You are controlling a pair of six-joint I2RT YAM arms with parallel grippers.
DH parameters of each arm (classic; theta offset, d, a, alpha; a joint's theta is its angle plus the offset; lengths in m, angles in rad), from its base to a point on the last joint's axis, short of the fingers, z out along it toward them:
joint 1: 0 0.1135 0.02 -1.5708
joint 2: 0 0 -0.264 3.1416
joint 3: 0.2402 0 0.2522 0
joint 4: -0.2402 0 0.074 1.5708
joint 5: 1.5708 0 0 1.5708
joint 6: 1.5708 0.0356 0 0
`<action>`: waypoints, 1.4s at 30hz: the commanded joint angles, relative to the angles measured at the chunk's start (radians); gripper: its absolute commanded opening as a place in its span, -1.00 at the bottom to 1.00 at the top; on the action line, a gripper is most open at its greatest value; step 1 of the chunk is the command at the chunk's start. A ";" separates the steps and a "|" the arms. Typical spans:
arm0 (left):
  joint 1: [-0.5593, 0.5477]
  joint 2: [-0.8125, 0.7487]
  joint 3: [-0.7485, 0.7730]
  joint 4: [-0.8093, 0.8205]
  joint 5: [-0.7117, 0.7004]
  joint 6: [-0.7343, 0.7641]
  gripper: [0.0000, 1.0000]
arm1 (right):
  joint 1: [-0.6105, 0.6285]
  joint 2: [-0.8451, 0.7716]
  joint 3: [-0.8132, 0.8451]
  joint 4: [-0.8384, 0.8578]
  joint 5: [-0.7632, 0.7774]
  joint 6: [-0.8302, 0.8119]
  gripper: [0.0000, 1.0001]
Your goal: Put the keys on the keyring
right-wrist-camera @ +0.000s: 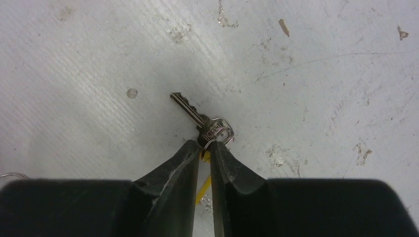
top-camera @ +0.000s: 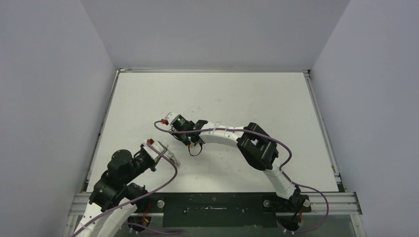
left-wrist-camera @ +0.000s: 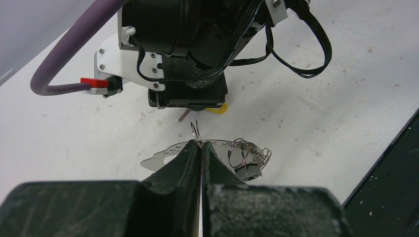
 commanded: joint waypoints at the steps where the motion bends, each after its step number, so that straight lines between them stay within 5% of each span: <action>1: 0.000 -0.009 0.006 0.065 0.018 -0.008 -1.00 | -0.008 0.019 0.033 0.008 0.024 0.022 -0.73; 5: 0.000 -0.005 0.006 0.068 0.020 -0.008 -1.00 | -0.011 -0.011 0.010 0.009 0.027 0.017 -1.00; 16: -0.001 0.088 -0.017 0.194 0.084 -0.035 -1.00 | -0.133 -0.243 -0.180 0.058 -0.139 0.044 -1.00; 32: -0.048 0.602 -0.067 0.721 0.422 0.043 -1.00 | -0.305 -0.651 -0.493 0.074 -0.414 0.035 -1.00; 42: -0.095 0.632 -0.093 0.808 0.344 0.038 -1.00 | -0.246 -0.752 -0.593 0.131 -0.556 -0.013 -1.00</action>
